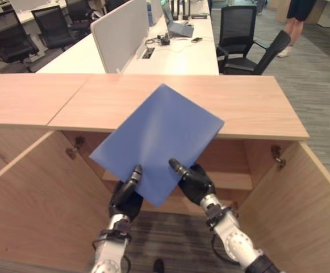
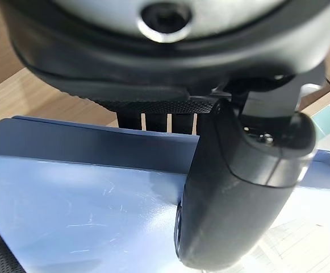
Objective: Put the empty folder in the office cabinet
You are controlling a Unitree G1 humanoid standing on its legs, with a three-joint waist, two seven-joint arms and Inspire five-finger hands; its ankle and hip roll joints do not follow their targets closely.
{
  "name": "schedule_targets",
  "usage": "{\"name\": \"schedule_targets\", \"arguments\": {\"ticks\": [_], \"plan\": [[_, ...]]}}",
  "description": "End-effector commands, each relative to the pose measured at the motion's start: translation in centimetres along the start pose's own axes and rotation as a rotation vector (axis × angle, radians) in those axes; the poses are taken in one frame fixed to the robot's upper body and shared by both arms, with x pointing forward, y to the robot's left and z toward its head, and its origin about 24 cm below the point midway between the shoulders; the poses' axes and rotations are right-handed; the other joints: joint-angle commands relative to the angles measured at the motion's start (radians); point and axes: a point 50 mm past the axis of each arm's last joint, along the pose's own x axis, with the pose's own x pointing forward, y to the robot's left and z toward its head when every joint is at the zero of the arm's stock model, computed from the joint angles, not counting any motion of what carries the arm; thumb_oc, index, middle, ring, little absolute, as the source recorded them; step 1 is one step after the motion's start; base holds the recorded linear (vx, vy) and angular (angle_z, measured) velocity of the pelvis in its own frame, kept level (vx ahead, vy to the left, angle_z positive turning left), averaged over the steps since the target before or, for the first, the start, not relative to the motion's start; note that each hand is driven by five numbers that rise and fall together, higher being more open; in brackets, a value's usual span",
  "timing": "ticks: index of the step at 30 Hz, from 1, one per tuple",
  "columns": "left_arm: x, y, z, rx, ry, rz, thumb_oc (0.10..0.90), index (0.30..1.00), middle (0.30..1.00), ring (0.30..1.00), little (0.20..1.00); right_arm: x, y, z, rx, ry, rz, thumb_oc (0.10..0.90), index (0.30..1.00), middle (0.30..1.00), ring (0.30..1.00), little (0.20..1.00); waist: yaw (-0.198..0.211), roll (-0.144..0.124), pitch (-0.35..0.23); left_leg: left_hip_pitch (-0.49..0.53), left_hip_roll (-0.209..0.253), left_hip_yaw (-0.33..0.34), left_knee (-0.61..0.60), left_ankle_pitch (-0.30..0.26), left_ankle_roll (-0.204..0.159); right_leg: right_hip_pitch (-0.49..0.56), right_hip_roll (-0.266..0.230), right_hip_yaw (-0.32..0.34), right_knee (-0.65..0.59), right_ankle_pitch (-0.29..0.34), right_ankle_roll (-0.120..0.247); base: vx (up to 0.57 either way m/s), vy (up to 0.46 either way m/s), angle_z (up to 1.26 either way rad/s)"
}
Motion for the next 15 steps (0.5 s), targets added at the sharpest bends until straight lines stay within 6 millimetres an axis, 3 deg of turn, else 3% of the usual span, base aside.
{"name": "schedule_targets", "arguments": {"ticks": [1,5,6,7,15], "plan": [[1.11,-1.97,0.56,0.158,0.051,-0.204,0.4,0.3,0.3,0.3,0.3,3.91,10.48,4.13,0.117,-0.258,0.463,0.8,0.9,0.9,0.9,0.9,0.0,-0.016,-0.028,0.097,-0.002,0.013,-0.002,-0.148,-0.016,-0.011,0.006,0.015,0.002,-0.06,0.0,0.0,0.0,0.0],[1.0,-2.0,0.53,0.176,0.068,-0.23,0.4,0.3,0.3,0.3,0.3,3.91,10.25,4.3,0.116,-0.264,0.457,0.8,0.9,0.9,0.9,0.9,0.0,-0.017,-0.03,0.096,0.0,0.013,-0.002,-0.149,-0.017,-0.012,0.005,0.014,0.002,-0.06,0.0,0.0,0.0,0.0],[1.03,-2.04,0.64,0.188,0.072,-0.243,0.4,0.3,0.3,0.3,0.3,3.84,10.14,4.4,0.108,-0.268,0.456,0.651,0.676,0.676,0.676,0.676,0.0,-0.017,-0.029,0.095,0.001,0.013,-0.002,-0.148,-0.017,-0.013,0.007,0.014,0.002,-0.062,0.0,0.0,0.0,0.0],[1.05,-2.08,0.65,0.191,0.072,-0.247,0.4,0.3,0.3,0.3,0.3,3.8,10.13,4.43,0.106,-0.268,0.457,0.4,0.3,0.3,0.3,0.3,-0.001,-0.018,-0.029,0.094,0.001,0.012,-0.002,-0.148,-0.017,-0.014,0.007,0.014,0.002,-0.062,0.0,0.0,0.0,0.0],[1.29,-2.37,0.93,0.203,0.056,-0.26,0.4,0.3,0.3,0.3,0.3,3.44,9.79,4.22,0.09,-0.247,0.45,0.4,0.3,0.3,0.3,0.3,-0.003,-0.021,-0.029,0.093,0.0,0.007,-0.002,-0.149,-0.018,-0.011,0.009,0.013,0.002,-0.065,-0.002,0.0,0.0,0.0]]}}
